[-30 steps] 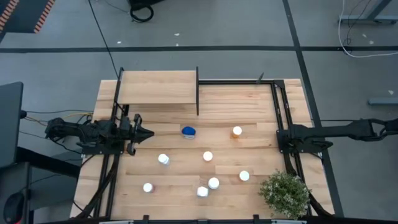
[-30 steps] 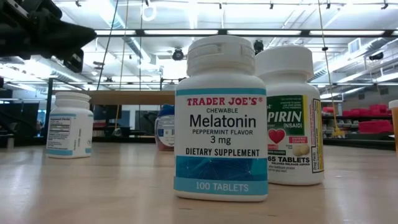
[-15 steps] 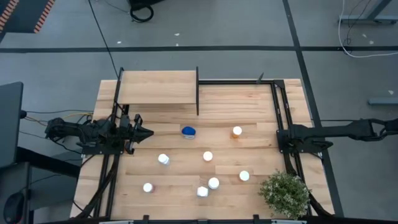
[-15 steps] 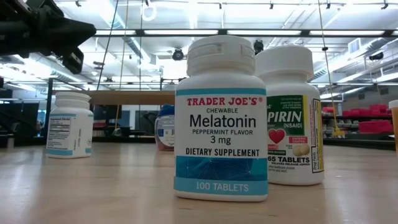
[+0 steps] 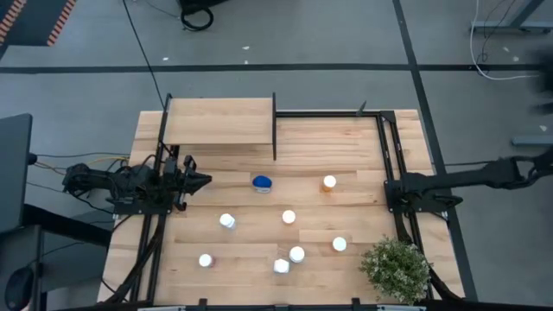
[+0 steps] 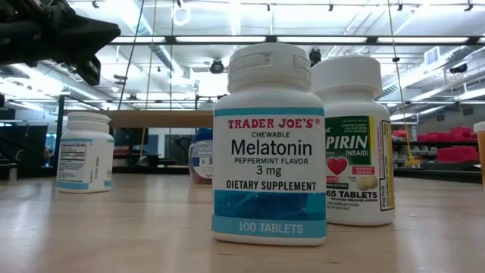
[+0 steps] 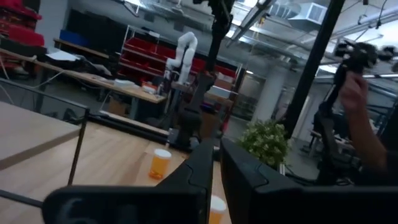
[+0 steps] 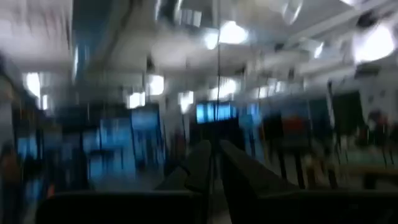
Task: Pick and place medicine bottles onto shelf by color
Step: Put the blue pill bottle on the shelf
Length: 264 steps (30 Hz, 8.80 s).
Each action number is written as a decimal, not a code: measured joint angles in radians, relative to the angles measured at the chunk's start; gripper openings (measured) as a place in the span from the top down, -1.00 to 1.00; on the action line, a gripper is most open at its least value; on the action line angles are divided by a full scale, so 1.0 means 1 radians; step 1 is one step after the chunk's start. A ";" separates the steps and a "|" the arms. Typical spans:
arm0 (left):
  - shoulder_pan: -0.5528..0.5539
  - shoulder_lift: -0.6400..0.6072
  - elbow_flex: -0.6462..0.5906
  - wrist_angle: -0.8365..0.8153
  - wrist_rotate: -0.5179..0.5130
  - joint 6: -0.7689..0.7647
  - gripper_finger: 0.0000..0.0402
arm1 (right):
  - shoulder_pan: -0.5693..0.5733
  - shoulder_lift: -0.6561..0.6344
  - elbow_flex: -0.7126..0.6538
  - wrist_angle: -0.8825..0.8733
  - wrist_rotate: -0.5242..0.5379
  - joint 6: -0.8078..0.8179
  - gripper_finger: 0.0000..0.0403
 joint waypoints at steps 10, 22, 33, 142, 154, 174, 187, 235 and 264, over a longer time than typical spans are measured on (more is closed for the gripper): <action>0.000 0.000 0.000 0.012 -0.029 0.025 0.85 | 0.008 0.267 -0.437 -0.128 -0.096 0.190 0.79; 0.000 0.000 0.000 0.010 -0.071 0.035 0.80 | 0.014 0.694 -0.443 0.061 -0.156 0.266 0.79; 0.000 0.056 0.167 -0.261 -0.197 0.130 0.64 | 0.026 0.751 -0.445 0.106 -0.069 0.391 0.79; 0.050 0.574 0.528 -0.462 -0.207 0.304 0.05 | 0.108 1.406 -0.430 0.578 -0.265 0.274 0.11; 0.050 0.574 0.528 -0.468 -0.207 0.305 0.07 | 0.109 1.397 -0.340 0.573 -0.260 0.255 0.13; 0.050 0.574 0.528 -0.502 -0.207 0.305 0.08 | -0.106 1.397 0.099 0.203 -0.254 0.166 0.13; 0.050 0.574 0.529 -0.502 -0.207 0.306 0.07 | -0.254 1.398 0.098 0.335 -0.320 0.104 0.21; 0.050 0.574 0.529 -0.478 -0.207 0.331 0.07 | -0.415 1.397 0.098 0.515 -0.126 0.216 -0.44; 0.050 0.574 0.529 -0.518 -0.207 0.298 0.08 | -0.350 1.447 0.091 0.461 -0.149 0.143 -0.62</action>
